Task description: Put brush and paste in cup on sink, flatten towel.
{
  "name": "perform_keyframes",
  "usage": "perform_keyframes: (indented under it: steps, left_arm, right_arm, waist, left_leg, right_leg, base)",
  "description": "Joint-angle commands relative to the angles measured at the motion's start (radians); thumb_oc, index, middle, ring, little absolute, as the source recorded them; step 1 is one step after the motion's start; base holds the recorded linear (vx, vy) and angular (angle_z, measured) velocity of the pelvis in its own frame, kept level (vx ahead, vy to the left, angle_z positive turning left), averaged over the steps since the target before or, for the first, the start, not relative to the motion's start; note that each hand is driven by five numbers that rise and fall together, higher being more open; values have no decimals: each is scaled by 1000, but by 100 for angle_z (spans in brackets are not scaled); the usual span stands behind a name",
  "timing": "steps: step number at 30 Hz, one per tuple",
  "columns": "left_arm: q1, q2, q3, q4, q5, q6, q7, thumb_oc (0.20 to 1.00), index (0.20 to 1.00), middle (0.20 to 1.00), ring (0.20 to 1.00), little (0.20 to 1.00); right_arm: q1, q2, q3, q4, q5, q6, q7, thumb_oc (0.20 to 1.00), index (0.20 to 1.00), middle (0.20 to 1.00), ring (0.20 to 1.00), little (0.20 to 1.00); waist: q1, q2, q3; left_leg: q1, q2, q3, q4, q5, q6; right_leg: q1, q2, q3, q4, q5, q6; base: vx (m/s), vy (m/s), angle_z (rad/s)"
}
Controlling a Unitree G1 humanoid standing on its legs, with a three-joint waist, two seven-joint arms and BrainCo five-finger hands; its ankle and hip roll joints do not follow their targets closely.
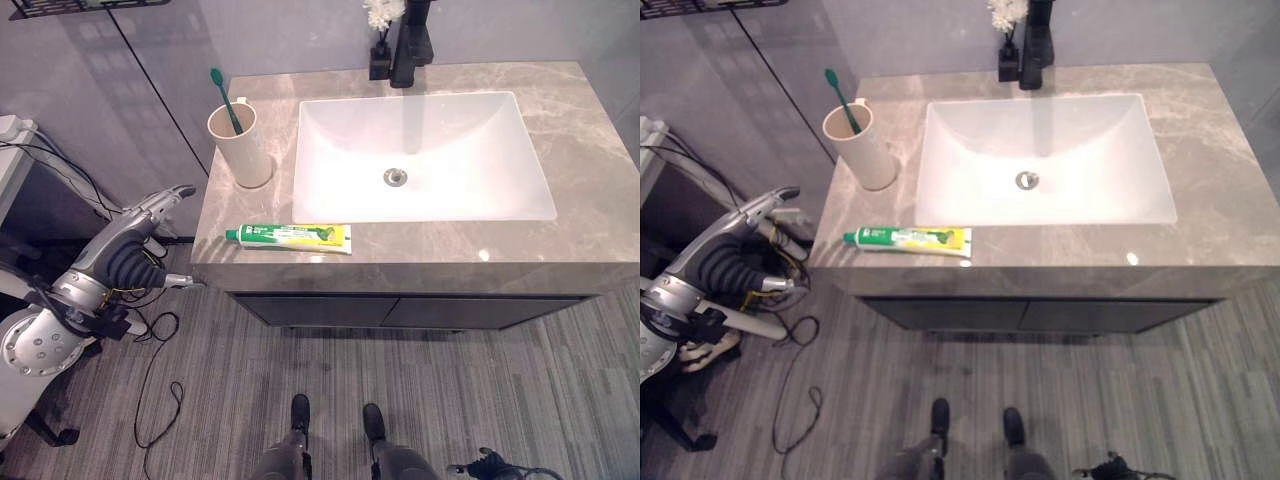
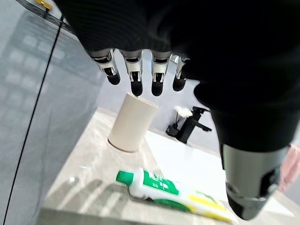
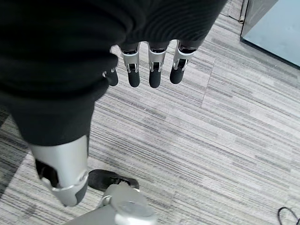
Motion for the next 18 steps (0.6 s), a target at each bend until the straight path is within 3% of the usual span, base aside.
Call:
perform_keyframes:
  steps: [1,18]
  left_arm:
    - [-59,19,-10,42,39,-28,19,1000,1000,1000,1000,1000]
    - [-165,27,-155,92,118,-13,21,1000,1000,1000,1000,1000]
  right_arm:
    - [3,12,43,-14,9,-12,-8,1000,1000,1000,1000,1000]
    - [33,9,13,50,2,5,-27,1000,1000,1000,1000,1000]
  waist:
    - [-17,-22,-28]
    - [-38,-8,-23]
  left_leg:
    - [93,39,15,6,-104,-46]
    - [28,34,20,6,-80,-46]
  right_leg:
    - [-91,-118,-32,0,59,131]
    - [-157,-105,-16,0,70,126]
  base:
    - [0,0,0]
    - [-25,-4,-4]
